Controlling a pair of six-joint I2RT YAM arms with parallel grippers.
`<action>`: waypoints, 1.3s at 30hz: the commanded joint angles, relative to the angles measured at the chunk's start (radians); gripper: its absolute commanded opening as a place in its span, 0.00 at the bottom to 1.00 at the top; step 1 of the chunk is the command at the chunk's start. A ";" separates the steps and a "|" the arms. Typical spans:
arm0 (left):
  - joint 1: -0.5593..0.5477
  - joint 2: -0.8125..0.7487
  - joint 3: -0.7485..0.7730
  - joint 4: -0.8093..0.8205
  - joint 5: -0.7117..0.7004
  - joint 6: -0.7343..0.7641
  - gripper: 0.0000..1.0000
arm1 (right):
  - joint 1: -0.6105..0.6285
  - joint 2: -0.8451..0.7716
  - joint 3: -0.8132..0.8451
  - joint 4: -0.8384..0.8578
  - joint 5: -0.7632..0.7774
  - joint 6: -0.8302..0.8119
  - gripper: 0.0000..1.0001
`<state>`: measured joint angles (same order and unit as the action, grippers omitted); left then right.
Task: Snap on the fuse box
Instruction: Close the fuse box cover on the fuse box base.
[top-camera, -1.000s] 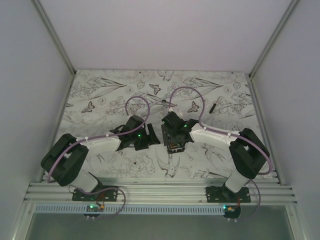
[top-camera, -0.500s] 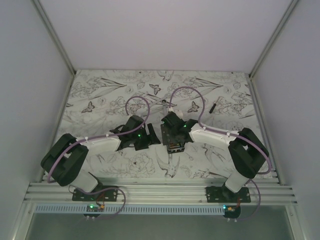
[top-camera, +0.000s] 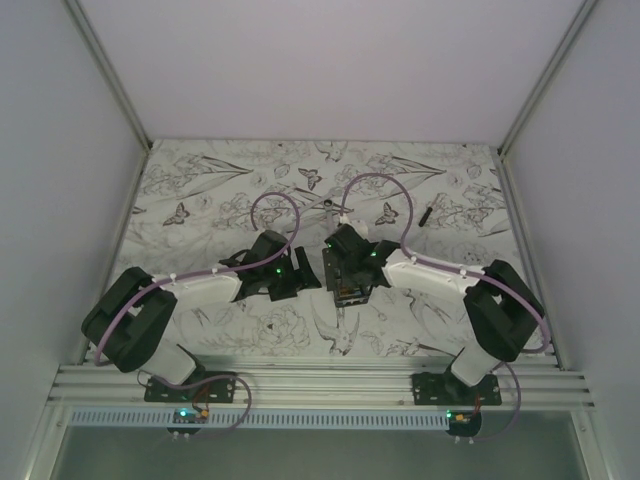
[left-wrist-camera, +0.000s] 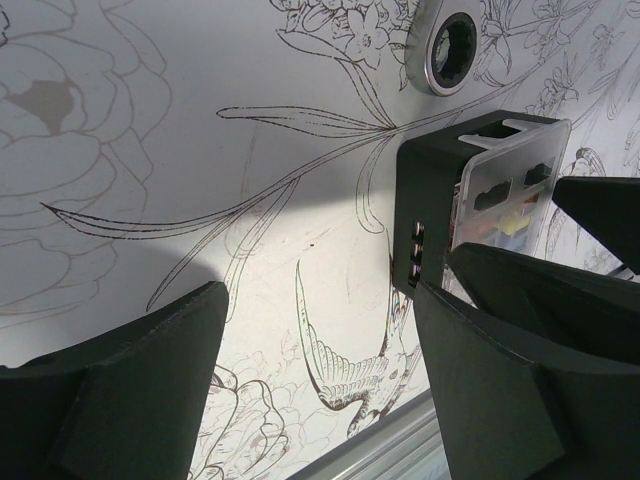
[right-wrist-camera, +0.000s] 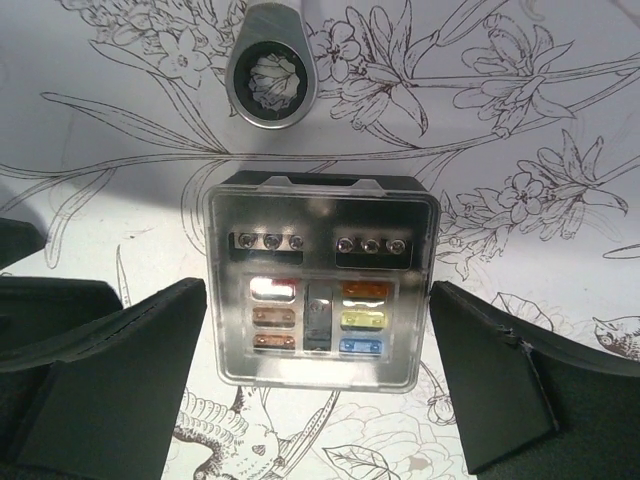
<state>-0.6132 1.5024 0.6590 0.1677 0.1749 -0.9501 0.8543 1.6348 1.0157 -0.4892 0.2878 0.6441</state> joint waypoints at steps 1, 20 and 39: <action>0.010 0.021 -0.020 -0.082 -0.023 0.025 0.81 | 0.009 -0.060 -0.010 0.001 0.038 0.022 1.00; -0.071 0.149 0.200 -0.083 0.054 0.065 0.60 | -0.166 -0.294 -0.180 0.086 -0.188 -0.159 0.81; -0.109 0.253 0.265 -0.121 0.082 0.062 0.37 | -0.219 -0.185 -0.264 0.166 -0.352 -0.194 0.36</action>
<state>-0.7139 1.7290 0.9287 0.1047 0.2497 -0.9005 0.6434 1.4269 0.7746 -0.3420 -0.0261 0.4595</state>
